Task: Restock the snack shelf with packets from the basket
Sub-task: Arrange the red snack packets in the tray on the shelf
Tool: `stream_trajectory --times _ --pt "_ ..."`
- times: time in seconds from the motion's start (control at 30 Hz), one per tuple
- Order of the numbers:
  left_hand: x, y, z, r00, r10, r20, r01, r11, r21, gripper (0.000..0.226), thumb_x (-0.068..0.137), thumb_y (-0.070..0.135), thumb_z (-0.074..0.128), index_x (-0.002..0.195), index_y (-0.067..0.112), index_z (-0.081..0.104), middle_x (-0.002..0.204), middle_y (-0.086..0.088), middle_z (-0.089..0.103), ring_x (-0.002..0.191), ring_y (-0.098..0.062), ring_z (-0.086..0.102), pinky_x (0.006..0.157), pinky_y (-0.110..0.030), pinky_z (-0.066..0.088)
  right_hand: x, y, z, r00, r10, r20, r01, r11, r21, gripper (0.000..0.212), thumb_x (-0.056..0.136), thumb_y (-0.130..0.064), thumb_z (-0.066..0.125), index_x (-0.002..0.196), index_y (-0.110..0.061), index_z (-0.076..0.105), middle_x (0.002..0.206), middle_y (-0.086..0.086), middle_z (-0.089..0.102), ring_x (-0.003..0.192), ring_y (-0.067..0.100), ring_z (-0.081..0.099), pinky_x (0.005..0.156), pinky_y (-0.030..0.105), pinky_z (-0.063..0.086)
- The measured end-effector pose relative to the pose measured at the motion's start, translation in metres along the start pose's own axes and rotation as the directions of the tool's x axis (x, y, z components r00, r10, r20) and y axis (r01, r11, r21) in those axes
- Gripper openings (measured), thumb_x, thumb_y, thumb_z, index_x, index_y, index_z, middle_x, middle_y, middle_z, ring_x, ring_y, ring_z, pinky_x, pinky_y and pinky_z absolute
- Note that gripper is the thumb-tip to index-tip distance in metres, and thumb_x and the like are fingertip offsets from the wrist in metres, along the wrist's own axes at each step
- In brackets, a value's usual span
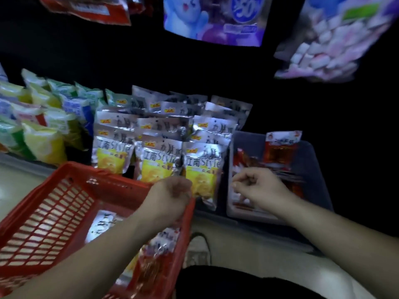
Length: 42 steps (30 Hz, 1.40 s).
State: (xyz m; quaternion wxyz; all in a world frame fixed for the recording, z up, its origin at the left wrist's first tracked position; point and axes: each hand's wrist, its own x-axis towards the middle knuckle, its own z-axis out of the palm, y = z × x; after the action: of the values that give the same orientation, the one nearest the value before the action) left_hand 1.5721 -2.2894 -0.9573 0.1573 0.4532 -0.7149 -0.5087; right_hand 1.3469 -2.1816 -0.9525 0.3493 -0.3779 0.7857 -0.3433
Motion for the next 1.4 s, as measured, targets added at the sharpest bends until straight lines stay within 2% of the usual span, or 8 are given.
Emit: stream_trajectory --times 0.13,0.27,0.43,0.6,0.73,1.03,1.17,1.4 --pt "0.03 0.051 0.065 0.974 0.161 0.158 -0.165 0.986 0.017 0.02 0.094 -0.004 0.058 0.099 0.011 0.071 0.083 0.001 0.068 0.062 0.003 0.061 0.061 -0.009 0.046 0.0 0.031 -0.052 0.981 0.098 -0.168 -0.096 0.995 0.02 0.005 0.097 -0.016 0.069 0.094 -0.021 0.07 0.082 0.011 0.073 0.066 0.02 0.07 0.055 0.035 0.054" --pt "0.065 0.076 0.124 0.935 0.193 0.296 -0.23 0.969 0.094 0.025 0.099 -0.001 0.051 0.116 0.006 0.068 0.098 -0.005 0.066 0.088 -0.013 0.062 0.068 -0.015 0.046 0.009 0.079 -0.094 0.939 0.097 -0.331 -0.173 0.962 -0.209 0.007 0.099 -0.013 0.066 0.098 -0.02 0.067 0.088 0.003 0.066 0.081 0.024 0.063 0.084 0.041 0.058" --pt "0.106 0.09 0.176 0.865 0.279 0.416 -0.418 0.86 0.293 0.024 0.098 0.011 0.059 0.118 0.018 0.071 0.107 0.006 0.066 0.093 -0.008 0.061 0.067 -0.001 0.039 0.017 0.125 -0.131 0.959 0.196 -0.207 -0.245 0.936 -0.252 0.032 0.079 -0.016 0.088 0.096 -0.03 0.064 0.098 -0.008 0.068 0.095 0.015 0.069 0.083 0.029 0.057" --pt "0.14 0.085 0.216 0.697 0.243 0.674 -0.704 0.41 0.58 0.044 0.079 0.048 0.072 0.12 0.035 0.068 0.122 0.008 0.064 0.114 -0.016 0.057 0.093 -0.034 0.053 0.026 0.136 -0.127 0.973 0.228 0.028 -0.195 0.884 -0.425 0.067 0.06 -0.038 0.098 0.119 -0.029 0.067 0.117 -0.013 0.055 0.104 0.009 0.062 0.093 0.028 0.055" --pt "0.151 0.077 0.232 0.642 0.241 0.728 -0.767 0.201 0.609 0.039 0.086 0.047 0.063 0.121 0.031 0.07 0.126 0.007 0.059 0.122 -0.02 0.045 0.101 -0.039 0.044 0.039 0.154 -0.121 0.986 0.155 -0.06 -0.163 0.834 -0.527 0.018 0.081 -0.035 0.08 0.096 -0.036 0.071 0.096 -0.017 0.064 0.09 0.008 0.066 0.082 0.031 0.058" --pt "0.219 0.093 0.241 0.825 0.459 0.33 -0.562 0.61 0.559 0.025 0.102 0.033 0.054 0.117 0.024 0.072 0.119 -0.005 0.058 0.098 -0.03 0.063 0.08 -0.04 0.057 0.077 0.168 -0.123 0.711 -0.076 -0.699 -0.058 0.984 -0.166 0.02 0.09 -0.027 0.078 0.105 -0.02 0.065 0.097 -0.003 0.057 0.08 0.014 0.058 0.068 0.026 0.047" --pt "0.237 0.101 0.251 0.892 0.401 0.209 -0.448 0.723 0.525 0.022 0.102 0.032 0.056 0.114 0.021 0.07 0.123 -0.009 0.054 0.095 -0.033 0.063 0.081 -0.044 0.057 0.089 0.17 -0.115 0.837 0.087 -0.541 -0.051 0.995 0.082 0.018 0.094 -0.018 0.071 0.086 -0.029 0.06 0.085 -0.01 0.066 0.084 0.009 0.064 0.074 0.026 0.051" --pt "0.221 0.072 0.245 0.948 0.242 0.207 -0.26 0.963 0.066 0.012 0.091 0.028 0.073 0.086 0.035 0.065 0.076 0.006 0.072 0.067 -0.01 0.068 0.064 -0.039 0.061 0.104 0.168 -0.095 0.903 0.174 -0.392 -0.079 0.966 0.247 0.047 0.1 -0.024 0.065 0.137 -0.052 0.054 0.115 -0.018 0.064 0.108 0.004 0.063 0.083 0.025 0.056"
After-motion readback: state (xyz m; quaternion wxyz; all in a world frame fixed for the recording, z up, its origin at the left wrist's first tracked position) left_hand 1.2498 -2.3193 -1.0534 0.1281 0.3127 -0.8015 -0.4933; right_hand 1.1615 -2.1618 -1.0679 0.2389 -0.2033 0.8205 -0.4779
